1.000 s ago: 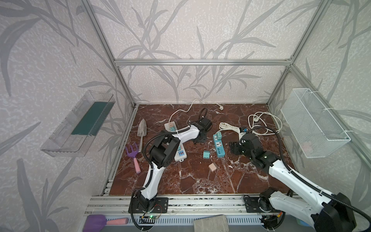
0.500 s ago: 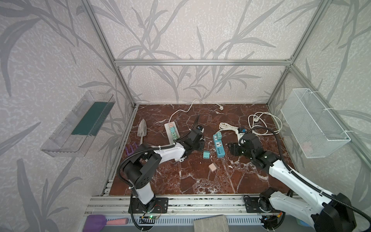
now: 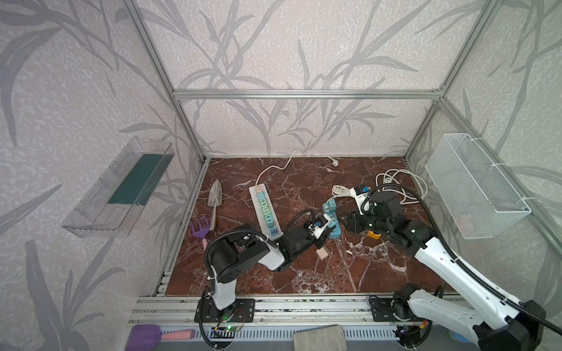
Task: Insert plugs into power strip
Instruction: Pick up the plug from the center of the table, then insert the plug into the socket.
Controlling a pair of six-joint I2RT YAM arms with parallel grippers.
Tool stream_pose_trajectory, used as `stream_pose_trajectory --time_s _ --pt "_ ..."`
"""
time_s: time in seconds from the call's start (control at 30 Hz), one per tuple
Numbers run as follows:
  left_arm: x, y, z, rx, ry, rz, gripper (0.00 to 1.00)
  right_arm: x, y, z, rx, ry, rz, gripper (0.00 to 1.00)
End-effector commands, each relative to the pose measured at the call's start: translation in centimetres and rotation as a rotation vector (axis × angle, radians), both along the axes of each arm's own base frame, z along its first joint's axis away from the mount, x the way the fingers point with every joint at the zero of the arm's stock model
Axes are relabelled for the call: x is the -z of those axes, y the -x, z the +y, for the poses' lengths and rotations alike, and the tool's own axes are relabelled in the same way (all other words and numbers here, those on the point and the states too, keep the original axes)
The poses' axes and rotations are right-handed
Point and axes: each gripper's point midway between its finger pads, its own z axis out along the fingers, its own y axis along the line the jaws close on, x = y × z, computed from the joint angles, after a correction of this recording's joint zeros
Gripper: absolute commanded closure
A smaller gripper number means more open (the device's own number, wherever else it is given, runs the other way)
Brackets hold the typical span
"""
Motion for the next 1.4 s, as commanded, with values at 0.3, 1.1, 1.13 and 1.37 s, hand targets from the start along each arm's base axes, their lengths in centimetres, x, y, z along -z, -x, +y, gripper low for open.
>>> stream_pose_trajectory --time_s 0.3,1.1,1.13,1.37 --pt "-3.6 1.4 -0.5 0.081 0.084 -0.101 1.00 3.2 -0.3 2.4 -0.092 0.013 0.118 0.42" --pt "-4.5 1.1 2.0 -0.015 0.157 -0.024 0.53 2.8 -2.2 2.5 -0.030 0.011 0.063 1.00" --pt "-4.7 1.1 2.4 -0.030 0.171 -0.013 0.46 2.6 -2.4 2.0 -0.006 0.021 0.043 1.00" --pt "-6.4 1.5 6.9 -0.151 0.320 0.150 0.34 1.7 -3.3 -1.1 0.131 0.095 -0.058 1.00"
